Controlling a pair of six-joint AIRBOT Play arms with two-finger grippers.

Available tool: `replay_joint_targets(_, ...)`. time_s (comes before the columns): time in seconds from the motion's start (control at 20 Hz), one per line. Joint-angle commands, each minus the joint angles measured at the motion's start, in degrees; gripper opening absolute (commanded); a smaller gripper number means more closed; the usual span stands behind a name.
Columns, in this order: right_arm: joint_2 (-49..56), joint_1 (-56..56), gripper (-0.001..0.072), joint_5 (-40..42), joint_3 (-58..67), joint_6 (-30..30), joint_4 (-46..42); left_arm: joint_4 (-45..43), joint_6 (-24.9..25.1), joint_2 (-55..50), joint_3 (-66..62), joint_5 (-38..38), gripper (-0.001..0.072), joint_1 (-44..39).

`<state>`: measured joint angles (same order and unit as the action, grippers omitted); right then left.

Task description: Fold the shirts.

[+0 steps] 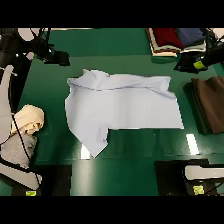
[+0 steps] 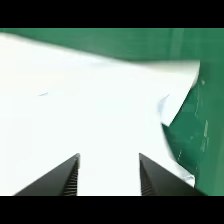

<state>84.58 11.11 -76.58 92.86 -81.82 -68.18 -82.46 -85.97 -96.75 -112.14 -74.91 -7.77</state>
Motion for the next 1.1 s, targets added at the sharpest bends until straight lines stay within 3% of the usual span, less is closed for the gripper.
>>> replay_joint_targets(0.0, 0.9, -0.5, 0.0261, -6.3, 3.6, 1.7, -0.5, -3.3, -3.9, 3.2, 1.3, -5.4, 0.0552, 1.9)
replay_joint_targets(0.1, -3.6, -0.4, 0.0261, -7.1, -1.5, 2.5, -0.4, -3.3, -4.0, 8.3, 8.3, -6.5, 0.0552, 2.0)
replay_joint_targets(0.25, -11.7, -0.4, 0.0261, -6.8, -12.0, 3.1, 1.1, -1.7, -5.5, 19.2, 28.2, -2.1, 0.0552, 2.0)
replay_joint_targets(0.4, -18.5, -0.4, 0.0276, -5.2, -20.7, 4.4, 10.1, 2.1, -7.1, 30.6, 50.4, 3.0, 0.0553, 2.0)
replay_joint_targets(0.5, -21.7, -0.4, 0.0465, -3.9, -24.5, 4.3, 15.0, 5.0, -7.3, 36.0, 61.7, 5.1, 0.0552, 2.0)
replay_joint_targets(0.55, -23.2, -0.4, 0.0466, -3.4, -26.1, 4.3, 16.5, 6.8, -8.3, 37.9, 66.5, 6.7, 0.0553, 2.0)
replay_joint_targets(0.8, -26.8, -0.4, 0.0462, -2.7, -27.9, 4.3, 17.6, 15.7, -8.4, 39.2, 79.0, 16.6, 0.0553, 2.0)
replay_joint_targets(1.05, -28.9, -0.4, 0.0455, -2.4, -27.9, 4.3, 17.6, 23.7, -6.6, 38.9, 82.8, 27.3, 0.0551, -0.6)
